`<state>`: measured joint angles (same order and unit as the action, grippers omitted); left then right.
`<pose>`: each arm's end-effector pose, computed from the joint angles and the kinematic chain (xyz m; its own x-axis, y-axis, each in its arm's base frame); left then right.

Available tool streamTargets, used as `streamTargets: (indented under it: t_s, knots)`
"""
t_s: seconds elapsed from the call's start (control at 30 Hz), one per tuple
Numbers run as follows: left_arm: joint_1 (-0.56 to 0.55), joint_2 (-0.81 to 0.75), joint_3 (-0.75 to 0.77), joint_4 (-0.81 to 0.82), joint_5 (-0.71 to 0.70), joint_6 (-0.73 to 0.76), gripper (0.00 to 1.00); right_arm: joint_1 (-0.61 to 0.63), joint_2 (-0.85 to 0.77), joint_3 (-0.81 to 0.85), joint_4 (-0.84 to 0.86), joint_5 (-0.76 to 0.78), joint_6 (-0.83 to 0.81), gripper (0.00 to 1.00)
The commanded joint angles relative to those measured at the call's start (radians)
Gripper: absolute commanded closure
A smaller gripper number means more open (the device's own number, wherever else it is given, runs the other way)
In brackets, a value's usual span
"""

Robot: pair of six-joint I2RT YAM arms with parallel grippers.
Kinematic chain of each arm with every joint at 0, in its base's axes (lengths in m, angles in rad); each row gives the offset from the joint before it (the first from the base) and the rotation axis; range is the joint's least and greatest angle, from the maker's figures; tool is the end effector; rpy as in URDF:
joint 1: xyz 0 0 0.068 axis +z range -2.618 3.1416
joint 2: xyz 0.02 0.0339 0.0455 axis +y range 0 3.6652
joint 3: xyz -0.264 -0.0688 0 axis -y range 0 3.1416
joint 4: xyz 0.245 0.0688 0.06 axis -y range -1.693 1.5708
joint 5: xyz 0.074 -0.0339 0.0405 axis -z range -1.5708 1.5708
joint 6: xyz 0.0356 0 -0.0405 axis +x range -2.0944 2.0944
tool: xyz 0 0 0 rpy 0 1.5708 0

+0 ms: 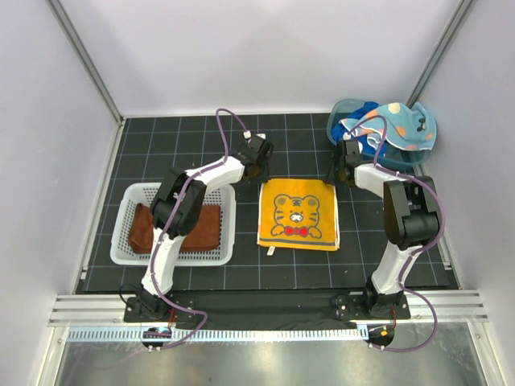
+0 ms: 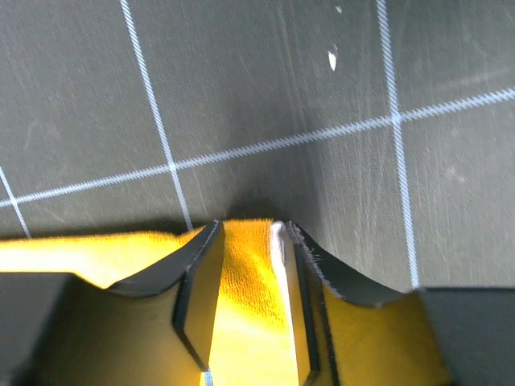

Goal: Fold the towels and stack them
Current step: Fold the towel

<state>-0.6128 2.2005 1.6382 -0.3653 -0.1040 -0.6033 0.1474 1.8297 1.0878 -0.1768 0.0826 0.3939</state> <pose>0.3951 -0.2733 0.1595 -0.8347 -0.1029 -0.5410 0.0577 0.9606 -0.2719 0.3715 0.0522 0.1604 -0.7632 0.2734 -0.5855 0.2123 0.9619 0.1724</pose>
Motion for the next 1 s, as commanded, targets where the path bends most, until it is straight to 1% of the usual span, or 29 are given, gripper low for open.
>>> streamTargets:
  t_s: [0.0,0.33,0.57,0.67,0.93,0.97]
  knots:
    - [0.011,-0.007,-0.037,0.022,-0.007,-0.013,0.88,-0.008,-0.081,-0.014,-0.018,0.006,-0.006,0.55]
    - [0.015,0.002,-0.035,0.02,0.003,-0.026,0.9,-0.012,-0.185,-0.042,-0.049,0.08,-0.009,0.53]
    - [0.015,0.005,-0.029,0.02,0.007,-0.033,0.91,-0.012,-0.119,-0.006,-0.105,0.078,-0.017,0.55]
    - [0.015,0.005,-0.026,0.02,0.009,-0.032,0.9,-0.014,-0.06,0.03,-0.147,0.075,-0.013,0.57]
    - [0.015,0.013,-0.028,0.02,0.012,-0.032,0.9,-0.012,0.017,0.072,-0.148,0.081,-0.001,0.58]
    - [0.015,0.013,-0.028,0.02,0.013,-0.032,0.9,-0.014,0.019,0.072,-0.147,0.085,0.0,0.6]
